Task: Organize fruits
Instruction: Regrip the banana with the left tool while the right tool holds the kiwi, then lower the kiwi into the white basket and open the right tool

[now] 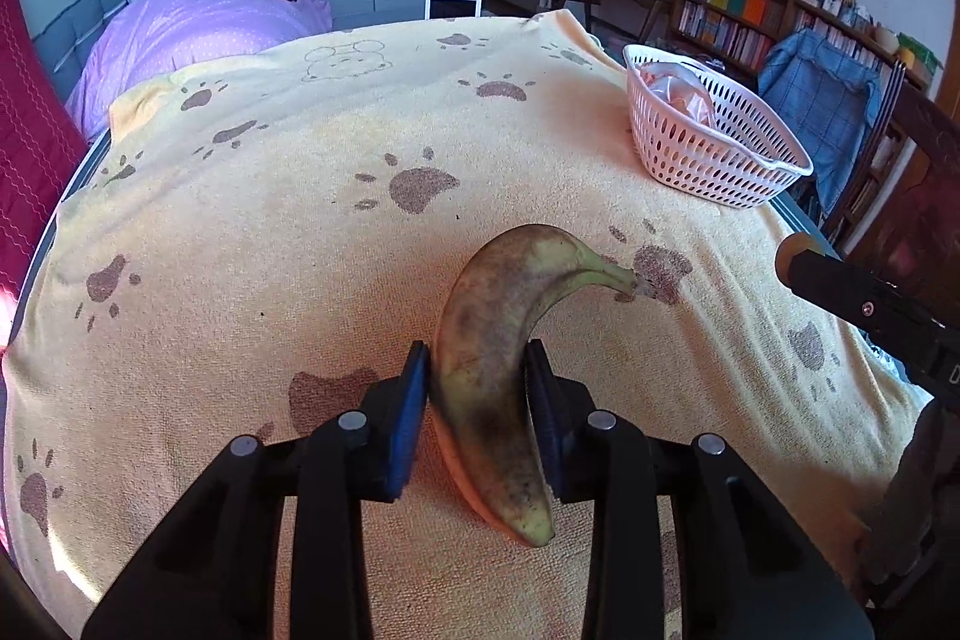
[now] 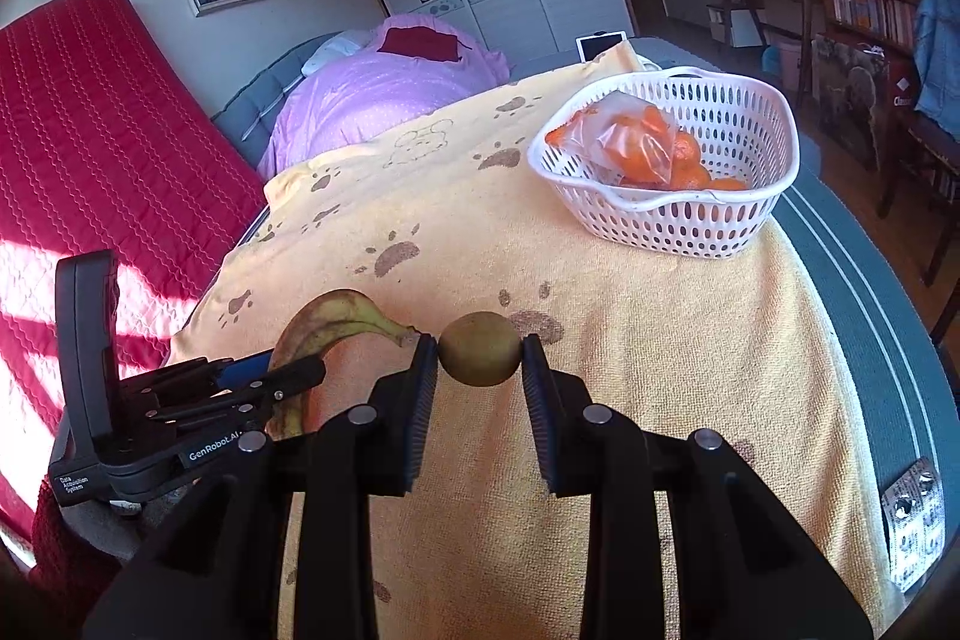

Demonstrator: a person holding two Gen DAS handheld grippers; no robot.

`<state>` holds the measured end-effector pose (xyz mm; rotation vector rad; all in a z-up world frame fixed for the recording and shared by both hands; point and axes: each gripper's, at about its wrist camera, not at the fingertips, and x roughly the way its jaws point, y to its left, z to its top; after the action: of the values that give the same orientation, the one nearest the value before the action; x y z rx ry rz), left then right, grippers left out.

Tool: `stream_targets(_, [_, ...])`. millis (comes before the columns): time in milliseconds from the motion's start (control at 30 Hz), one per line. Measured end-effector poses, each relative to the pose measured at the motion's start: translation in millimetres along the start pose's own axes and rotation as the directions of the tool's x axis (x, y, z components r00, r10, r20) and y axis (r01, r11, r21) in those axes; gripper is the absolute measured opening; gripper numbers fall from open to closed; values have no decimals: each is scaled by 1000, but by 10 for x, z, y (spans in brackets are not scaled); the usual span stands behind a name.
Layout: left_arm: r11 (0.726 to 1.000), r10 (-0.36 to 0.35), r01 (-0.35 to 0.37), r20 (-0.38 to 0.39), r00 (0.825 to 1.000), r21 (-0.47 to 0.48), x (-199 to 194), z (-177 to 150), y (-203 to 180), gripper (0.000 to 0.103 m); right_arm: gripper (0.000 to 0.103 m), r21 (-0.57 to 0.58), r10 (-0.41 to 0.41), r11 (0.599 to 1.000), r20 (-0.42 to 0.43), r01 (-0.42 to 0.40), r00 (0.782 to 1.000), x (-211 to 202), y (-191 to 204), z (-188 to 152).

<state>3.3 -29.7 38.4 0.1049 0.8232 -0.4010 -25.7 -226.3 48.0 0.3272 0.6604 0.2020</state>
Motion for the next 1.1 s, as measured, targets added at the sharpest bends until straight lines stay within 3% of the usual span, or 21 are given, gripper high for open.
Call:
stream_targets(233, [999,-7,10,83,997,-35,-198,244,-21,33,30,-6,-32,999,75,33,997,-131,-77,230])
stream_targets(467, [999,-22,27,125,992,-41,-272,438,-89,33,30,27,-110,994,165,107,980,-227,-342,567])
stream_targets(733, [999,-38,42,131,991,-27,-250,531,-180,33,30,71,-197,980,163,188,967,-13,-713,808])
stream_targets(800, [999,-41,44,128,991,-24,-239,556,-203,33,39,82,-212,976,156,201,965,46,-803,802])
stream_targets(833, [999,-41,44,128,991,-20,-238,568,-218,33,57,102,-218,974,159,204,963,51,-855,802])
stream_targets(867, [999,-42,44,130,991,-16,-232,580,-225,33,67,124,-224,971,168,205,960,46,-893,789])
stream_targets(1100, [998,-57,56,134,989,11,-200,692,-366,33,67,229,-303,940,219,253,928,-98,-1112,723])
